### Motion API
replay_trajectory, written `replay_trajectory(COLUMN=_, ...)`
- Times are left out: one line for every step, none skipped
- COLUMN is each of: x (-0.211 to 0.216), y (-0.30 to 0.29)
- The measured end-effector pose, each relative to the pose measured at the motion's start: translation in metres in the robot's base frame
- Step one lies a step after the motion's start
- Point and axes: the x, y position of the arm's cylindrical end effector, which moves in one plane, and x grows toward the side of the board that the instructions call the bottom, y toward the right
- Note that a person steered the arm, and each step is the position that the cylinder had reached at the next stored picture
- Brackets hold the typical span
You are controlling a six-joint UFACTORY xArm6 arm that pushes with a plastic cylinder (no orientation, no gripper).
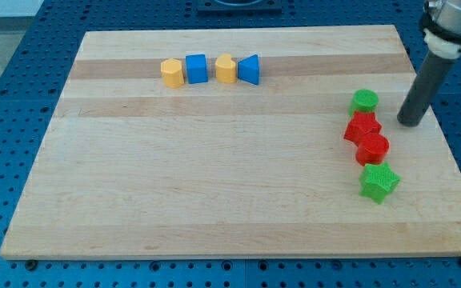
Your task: Push the green circle towards the blue triangle
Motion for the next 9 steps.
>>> replay_trajectory(x=0.003, y=-0.02)
replay_trajectory(x=0.003, y=-0.048)
replay_trajectory(x=-0.014, y=-0.08)
replay_trajectory(x=-0.048, y=-0.107)
replay_trajectory(x=-0.063, y=-0.124)
replay_trajectory(x=-0.063, y=-0.126)
replay_trajectory(x=-0.08, y=-0.108)
replay_trajectory(x=-0.124, y=-0.063)
replay_trajectory(x=-0.114, y=-0.014)
